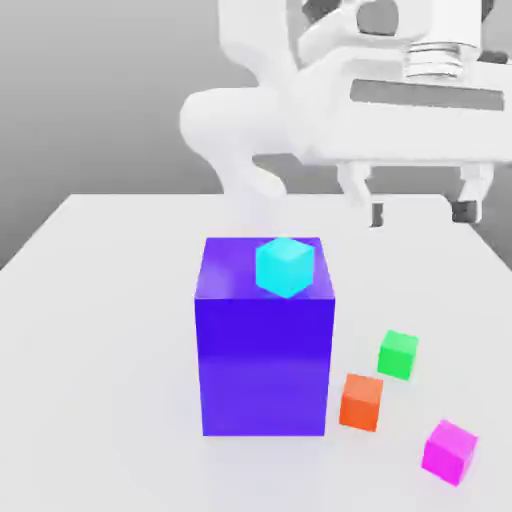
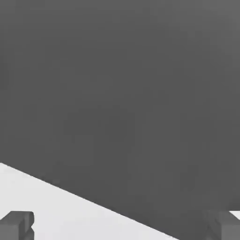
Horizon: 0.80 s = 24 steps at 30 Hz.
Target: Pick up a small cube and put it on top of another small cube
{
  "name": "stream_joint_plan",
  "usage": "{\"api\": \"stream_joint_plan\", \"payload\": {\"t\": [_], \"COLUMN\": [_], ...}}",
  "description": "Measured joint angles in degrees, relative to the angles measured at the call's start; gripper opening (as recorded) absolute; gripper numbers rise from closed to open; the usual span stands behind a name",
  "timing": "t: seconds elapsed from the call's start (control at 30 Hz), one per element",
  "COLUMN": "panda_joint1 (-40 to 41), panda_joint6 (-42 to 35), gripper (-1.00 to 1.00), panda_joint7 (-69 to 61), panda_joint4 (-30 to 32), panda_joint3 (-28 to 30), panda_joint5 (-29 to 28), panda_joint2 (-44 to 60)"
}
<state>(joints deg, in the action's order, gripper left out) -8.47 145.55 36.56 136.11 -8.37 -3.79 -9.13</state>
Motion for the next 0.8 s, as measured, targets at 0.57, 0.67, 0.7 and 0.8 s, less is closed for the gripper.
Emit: {"api": "stream_joint_plan", "payload": {"t": [0.57,0.67,0.7,0.8], "panda_joint1": [-10.41,-10.41,-10.4,-10.49], "panda_joint6": [16.75,16.74,16.73,16.87], "gripper": [-1.0,-1.0,-1.0,-1.0], "panda_joint7": [-1.95,-1.94,-1.92,-1.8], "panda_joint4": [0.85,0.85,0.85,0.8], "panda_joint3": [-0.31,-0.31,-0.32,-0.23], "panda_joint5": [-8.67,-8.69,-8.71,-8.86], "panda_joint2": [35.08,35.08,35.08,35.31]}}
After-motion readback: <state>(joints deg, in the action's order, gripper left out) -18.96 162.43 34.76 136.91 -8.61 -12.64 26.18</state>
